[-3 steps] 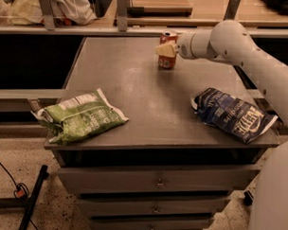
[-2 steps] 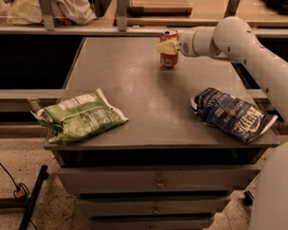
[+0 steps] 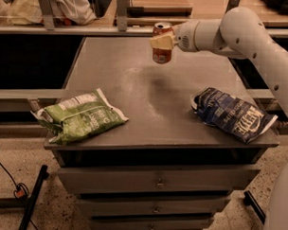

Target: Move coke can near green jalapeno chip bag

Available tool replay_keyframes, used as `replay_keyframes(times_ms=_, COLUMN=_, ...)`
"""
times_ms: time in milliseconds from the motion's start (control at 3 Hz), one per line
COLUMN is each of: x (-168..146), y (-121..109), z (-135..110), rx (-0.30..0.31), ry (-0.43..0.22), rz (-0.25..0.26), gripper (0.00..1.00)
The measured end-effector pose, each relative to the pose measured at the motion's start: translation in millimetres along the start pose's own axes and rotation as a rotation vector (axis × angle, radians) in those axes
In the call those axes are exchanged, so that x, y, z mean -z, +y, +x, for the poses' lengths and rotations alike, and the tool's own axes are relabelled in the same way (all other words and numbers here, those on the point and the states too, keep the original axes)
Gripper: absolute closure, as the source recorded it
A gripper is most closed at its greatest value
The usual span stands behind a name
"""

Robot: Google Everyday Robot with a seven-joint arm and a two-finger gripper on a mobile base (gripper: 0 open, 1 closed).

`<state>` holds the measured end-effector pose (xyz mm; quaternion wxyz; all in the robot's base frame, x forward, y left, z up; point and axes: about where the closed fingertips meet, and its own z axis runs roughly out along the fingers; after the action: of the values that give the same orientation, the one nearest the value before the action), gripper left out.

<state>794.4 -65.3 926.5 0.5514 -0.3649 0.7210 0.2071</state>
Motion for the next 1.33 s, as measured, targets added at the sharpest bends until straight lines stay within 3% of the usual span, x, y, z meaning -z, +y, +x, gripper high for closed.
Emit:
replay_keyframes(times_ms=333, x=-5.6, y=48.5, z=-13.7, rx=0.023, ry=-0.023, rz=-0.106, gripper=1.0)
replay_keyframes(times_ms=1333, x=-3.0, y=158.4, z=-5.6, rx=0.043, ry=-0.026, rz=-0.251, gripper=1.0)
